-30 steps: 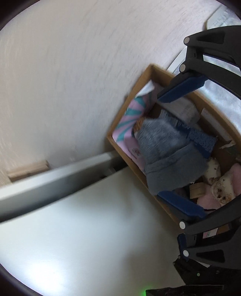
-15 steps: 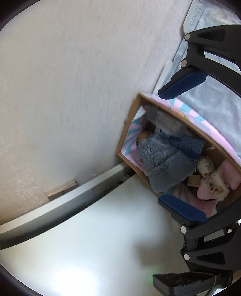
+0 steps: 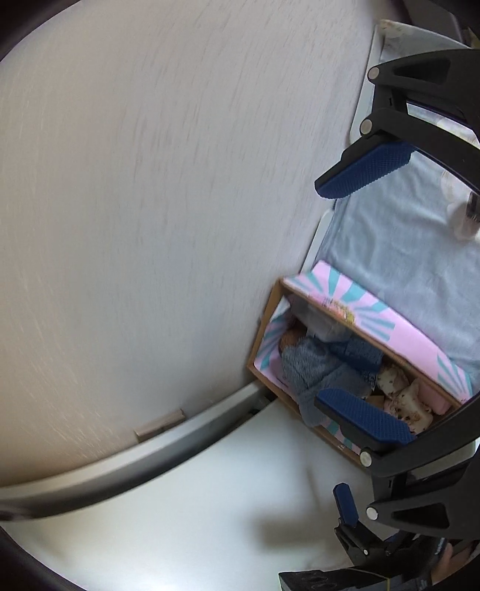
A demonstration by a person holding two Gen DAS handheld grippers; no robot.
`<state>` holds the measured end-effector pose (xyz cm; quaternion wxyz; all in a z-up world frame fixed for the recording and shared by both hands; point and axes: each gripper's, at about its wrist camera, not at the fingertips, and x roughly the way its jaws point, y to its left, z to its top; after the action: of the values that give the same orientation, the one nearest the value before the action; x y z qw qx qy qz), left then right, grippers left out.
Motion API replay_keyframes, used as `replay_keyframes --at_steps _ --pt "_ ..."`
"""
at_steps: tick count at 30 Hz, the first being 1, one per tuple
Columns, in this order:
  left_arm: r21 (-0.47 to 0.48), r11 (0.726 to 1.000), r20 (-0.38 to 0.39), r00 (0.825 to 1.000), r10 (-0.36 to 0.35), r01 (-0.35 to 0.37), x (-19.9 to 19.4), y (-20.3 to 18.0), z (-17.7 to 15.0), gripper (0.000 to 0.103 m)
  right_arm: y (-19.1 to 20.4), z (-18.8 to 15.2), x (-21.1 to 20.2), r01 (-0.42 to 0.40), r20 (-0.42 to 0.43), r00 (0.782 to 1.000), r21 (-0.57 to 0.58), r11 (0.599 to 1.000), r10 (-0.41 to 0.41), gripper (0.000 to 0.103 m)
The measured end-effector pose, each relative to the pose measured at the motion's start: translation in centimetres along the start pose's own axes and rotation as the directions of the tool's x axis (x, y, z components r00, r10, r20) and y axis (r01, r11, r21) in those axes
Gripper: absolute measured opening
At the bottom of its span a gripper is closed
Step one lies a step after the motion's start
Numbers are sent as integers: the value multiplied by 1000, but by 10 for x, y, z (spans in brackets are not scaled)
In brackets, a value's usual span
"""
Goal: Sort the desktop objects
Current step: 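Move both tools back over the clear ring and black cap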
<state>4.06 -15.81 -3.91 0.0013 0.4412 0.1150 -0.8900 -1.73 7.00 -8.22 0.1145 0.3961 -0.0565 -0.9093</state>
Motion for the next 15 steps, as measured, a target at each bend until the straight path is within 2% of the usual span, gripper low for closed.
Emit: replay_keyframes --at_steps 15 --pt "99 991 9 995 -95 94 -1 -54 11 103 -75 -25 -75 139 36 989 69 988 -142 103"
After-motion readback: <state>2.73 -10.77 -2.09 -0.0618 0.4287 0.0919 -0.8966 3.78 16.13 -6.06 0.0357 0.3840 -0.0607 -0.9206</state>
